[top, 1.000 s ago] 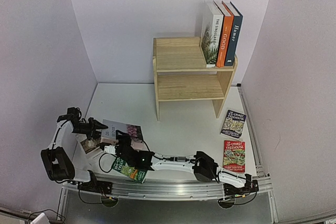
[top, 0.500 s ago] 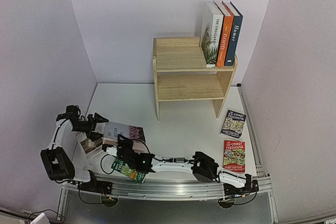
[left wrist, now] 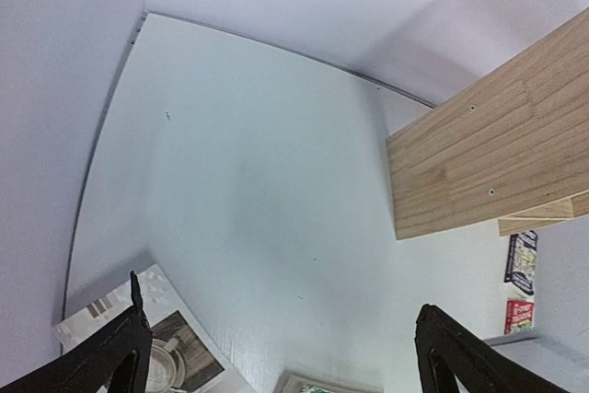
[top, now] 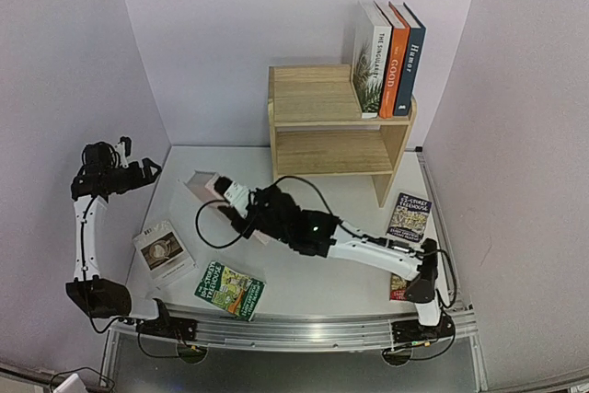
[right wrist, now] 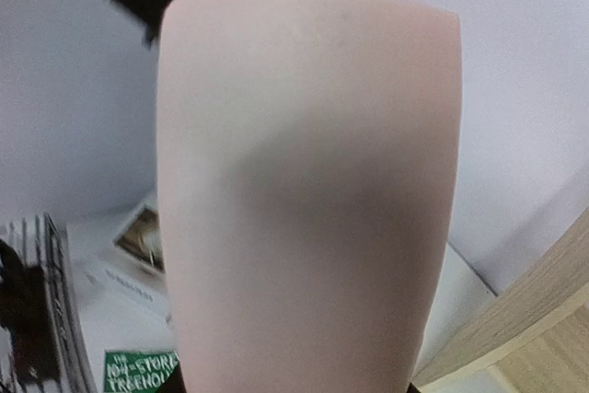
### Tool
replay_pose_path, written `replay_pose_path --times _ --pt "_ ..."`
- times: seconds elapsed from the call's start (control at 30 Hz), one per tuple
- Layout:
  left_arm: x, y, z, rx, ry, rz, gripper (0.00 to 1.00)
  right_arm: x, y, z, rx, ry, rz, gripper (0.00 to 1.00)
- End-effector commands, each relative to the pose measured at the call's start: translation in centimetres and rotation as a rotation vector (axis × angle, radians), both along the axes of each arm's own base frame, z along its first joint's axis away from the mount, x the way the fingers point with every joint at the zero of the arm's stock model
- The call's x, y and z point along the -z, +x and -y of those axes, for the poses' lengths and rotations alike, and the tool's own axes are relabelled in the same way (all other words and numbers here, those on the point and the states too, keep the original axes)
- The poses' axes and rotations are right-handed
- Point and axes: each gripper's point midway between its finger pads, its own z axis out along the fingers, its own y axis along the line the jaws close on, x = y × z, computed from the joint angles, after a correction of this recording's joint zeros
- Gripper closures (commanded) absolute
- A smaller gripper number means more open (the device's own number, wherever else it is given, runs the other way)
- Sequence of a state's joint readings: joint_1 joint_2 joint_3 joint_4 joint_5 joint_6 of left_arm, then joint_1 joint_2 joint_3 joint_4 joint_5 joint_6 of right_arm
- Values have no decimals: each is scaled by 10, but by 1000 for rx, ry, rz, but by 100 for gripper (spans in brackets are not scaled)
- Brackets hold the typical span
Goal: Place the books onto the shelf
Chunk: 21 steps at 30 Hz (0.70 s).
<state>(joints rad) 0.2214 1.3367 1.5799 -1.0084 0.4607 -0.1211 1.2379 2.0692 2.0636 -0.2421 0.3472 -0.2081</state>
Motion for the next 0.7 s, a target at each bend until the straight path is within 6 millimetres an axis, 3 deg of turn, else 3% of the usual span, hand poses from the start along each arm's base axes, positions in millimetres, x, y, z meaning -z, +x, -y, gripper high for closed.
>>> replay_pose_path --times 0.0,0.07,0.17,0.3,0.37,0.5,0.67 --pt "-5 0 -18 -34 135 36 0 -174 -4 58 -74 418 -41 92" --pt "-1 -2 -15 -25 117 30 0 -223 4 83 -67 512 12 91" --pt "5 -5 -12 -20 100 18 0 -274 20 120 7 589 139 90" --pt "8 -7 -10 -15 89 10 0 -316 50 170 212 623 346 87" --pt "10 -8 -9 -13 84 6 0 -322 72 194 311 612 429 85" --pt "13 -8 -7 -10 67 -2 0 -316 120 226 477 564 543 84" --pt "15 -10 -4 -7 50 -7 0 -292 172 246 578 514 553 80"
